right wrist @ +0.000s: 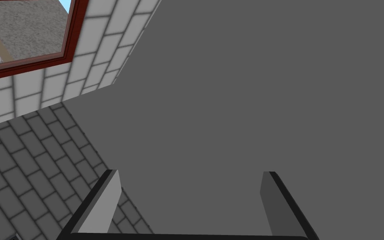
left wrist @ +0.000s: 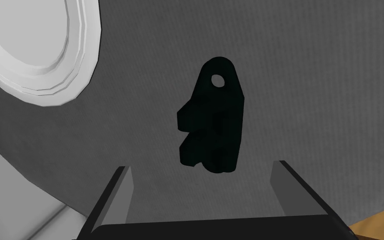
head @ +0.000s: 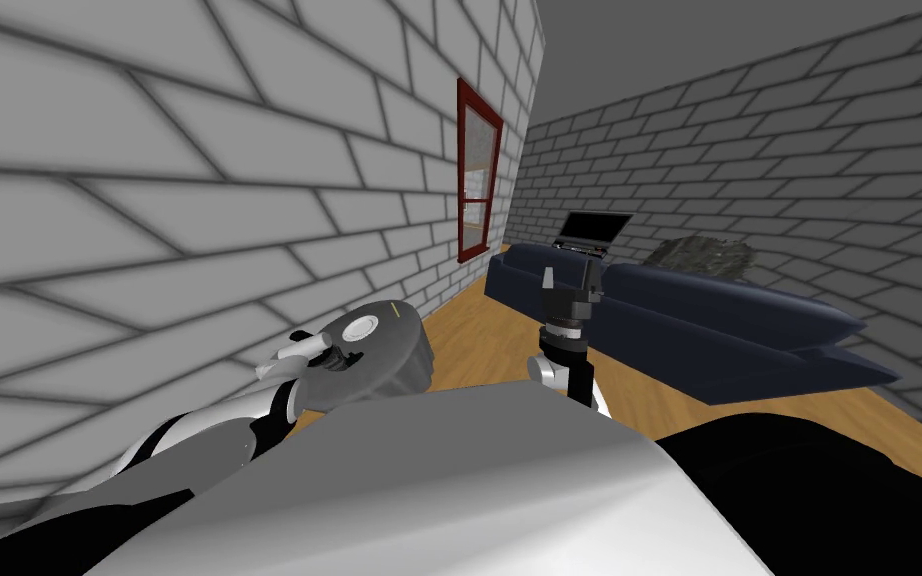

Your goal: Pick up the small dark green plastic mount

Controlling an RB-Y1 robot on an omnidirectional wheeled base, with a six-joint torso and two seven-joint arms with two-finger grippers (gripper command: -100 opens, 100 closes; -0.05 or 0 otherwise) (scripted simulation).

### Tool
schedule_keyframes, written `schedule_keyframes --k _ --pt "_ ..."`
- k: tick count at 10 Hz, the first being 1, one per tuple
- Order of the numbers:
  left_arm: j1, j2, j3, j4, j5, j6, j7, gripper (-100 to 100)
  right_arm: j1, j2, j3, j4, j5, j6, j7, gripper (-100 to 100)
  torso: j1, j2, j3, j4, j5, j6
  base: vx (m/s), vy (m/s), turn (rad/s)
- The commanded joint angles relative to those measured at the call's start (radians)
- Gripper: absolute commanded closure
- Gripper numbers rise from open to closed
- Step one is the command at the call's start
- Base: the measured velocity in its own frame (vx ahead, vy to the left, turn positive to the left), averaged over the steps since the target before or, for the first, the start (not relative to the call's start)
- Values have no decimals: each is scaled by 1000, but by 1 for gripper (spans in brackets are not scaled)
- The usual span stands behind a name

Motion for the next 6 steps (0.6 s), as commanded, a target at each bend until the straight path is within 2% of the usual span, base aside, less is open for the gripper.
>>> schedule_keyframes --k 1,4,6 --pt "-21 4 1 44 1 0 -5 -100 0 0 0 0 0 0 0 0 0 0 0 0 0 0 -10 39 -55" --pt "-70 16 9 123 -1 48 -5 -100 0 0 0 0 0 0 0 0 0 0 0 0 0 0 -13 52 -116" --pt "-80 19 10 139 -1 59 -5 -100 0 0 0 0 0 0 0 0 0 0 0 0 0 -1 -8 36 -25"
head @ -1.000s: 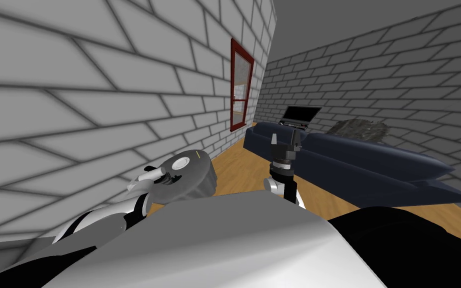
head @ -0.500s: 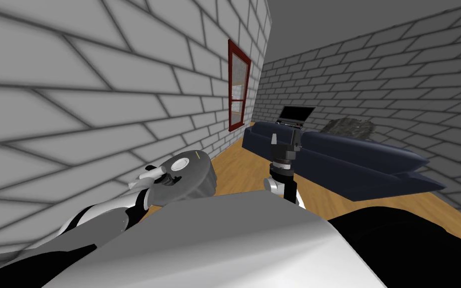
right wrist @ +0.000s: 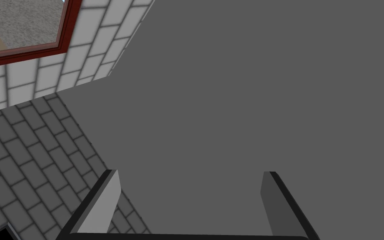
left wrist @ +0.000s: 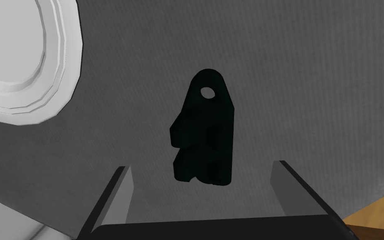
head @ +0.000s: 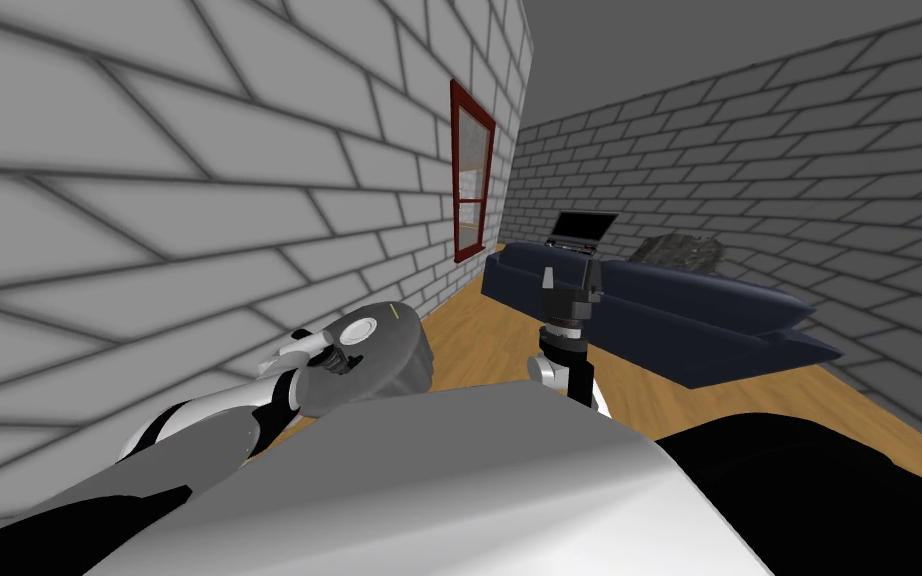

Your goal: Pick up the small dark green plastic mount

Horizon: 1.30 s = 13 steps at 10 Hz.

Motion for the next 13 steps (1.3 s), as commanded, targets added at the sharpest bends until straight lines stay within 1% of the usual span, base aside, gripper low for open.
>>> schedule_keyframes --k 1,2,3,4,5,6,7,8,12,13 --pt "-19 5 2 32 0 11 -2 -100 0 0 0 0 0 0 0 0 0 0 0 0 0 0 -5 29 -72" --pt "-15 5 1 29 0 2 -3 -100 0 0 0 0 0 0 0 0 0 0 0 0 0 0 -3 15 -17" --pt "-17 5 2 32 0 2 -4 0 0 0 0 0 0 0 0 0 -1 0 0 0 0 0 0 0 0" --pt "-4 -14 -2 41 -1 -29 -2 -100 0 0 0 0 0 0 0 0 -2 0 0 0 0 0 31 28 19" --pt "-1 -17 -2 43 -2 -36 -2 -100 0 0 0 0 0 0 0 0 -1 -2 -1 0 0 0 41 39 13" --pt "6 -29 -4 48 -3 -54 -1 -100 0 0 0 0 0 0 0 0 0 -3 -2 -1 0 0 45 51 10" --pt "10 -25 -2 32 -2 -38 0 -100 0 0 0 0 0 0 0 0 1 -3 -2 -1 0 0 9 14 -2" --pt "12 -26 -2 30 -2 -40 1 100 0 0 0 0 0 0 0 0 -1 -2 -1 0 0 0 0 0 0" --pt "12 -26 -2 31 -2 -39 1 100 0 0 0 0 0 0 0 0 -1 -1 -1 0 0 0 0 0 0" --pt "12 -26 -2 30 -2 -39 1 0 0 0 0 0 0 0 0 0 -1 -1 -1 0 0 0 0 0 0"
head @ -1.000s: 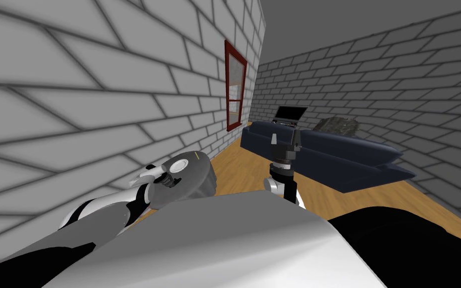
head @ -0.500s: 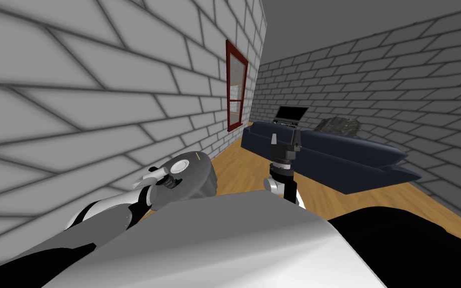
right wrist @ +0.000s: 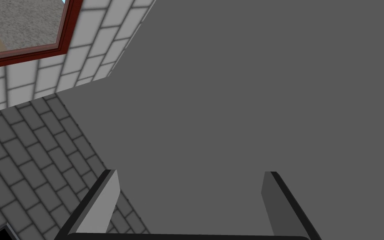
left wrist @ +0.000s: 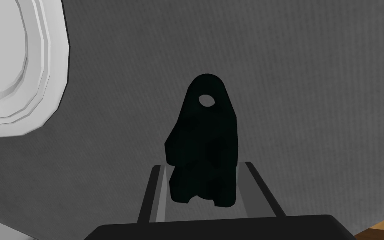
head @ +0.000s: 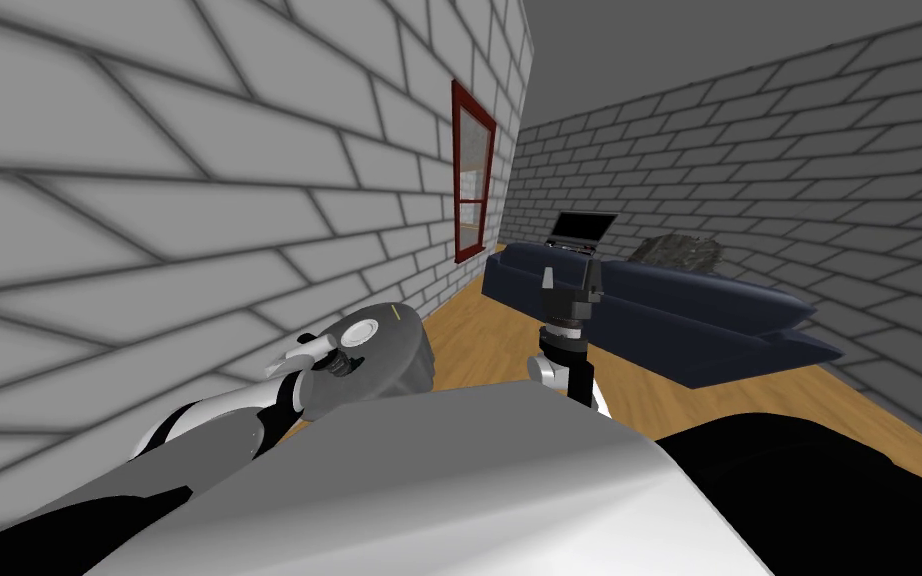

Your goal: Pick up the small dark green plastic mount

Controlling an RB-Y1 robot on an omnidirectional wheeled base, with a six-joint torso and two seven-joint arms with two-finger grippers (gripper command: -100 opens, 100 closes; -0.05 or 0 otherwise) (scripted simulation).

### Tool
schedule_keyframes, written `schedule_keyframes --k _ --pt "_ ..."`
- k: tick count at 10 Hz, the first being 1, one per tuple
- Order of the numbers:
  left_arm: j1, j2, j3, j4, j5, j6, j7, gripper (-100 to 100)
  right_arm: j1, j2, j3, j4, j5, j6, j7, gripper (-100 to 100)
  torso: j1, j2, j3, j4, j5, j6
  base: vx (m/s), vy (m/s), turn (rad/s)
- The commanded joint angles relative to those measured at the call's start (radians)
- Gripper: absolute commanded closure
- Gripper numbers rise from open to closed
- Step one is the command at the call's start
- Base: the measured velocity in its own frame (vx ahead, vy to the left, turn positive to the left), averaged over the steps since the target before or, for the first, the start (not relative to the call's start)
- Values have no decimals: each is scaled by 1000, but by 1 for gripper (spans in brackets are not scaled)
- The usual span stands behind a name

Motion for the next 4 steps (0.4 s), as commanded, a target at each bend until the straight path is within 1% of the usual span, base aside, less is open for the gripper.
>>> schedule_keyframes --k 1,2,3,4 --pt "-24 24 3 5 2 29 -4 100 0 0 0 0 0 0 0 0 0 0 0 0 0 0 -29 -29 -23" --pt "-29 31 4 1 3 41 -5 100 0 0 0 0 0 0 0 0 -2 1 1 1 -1 0 -47 -50 -18" --pt "-23 24 2 -3 0 31 -1 100 0 0 0 0 0 0 0 0 -4 3 2 1 -1 0 -20 -23 -1" --pt "-24 24 2 -6 0 37 0 0 0 0 0 0 0 0 0 0 -2 2 1 0 -1 0 0 0 0"
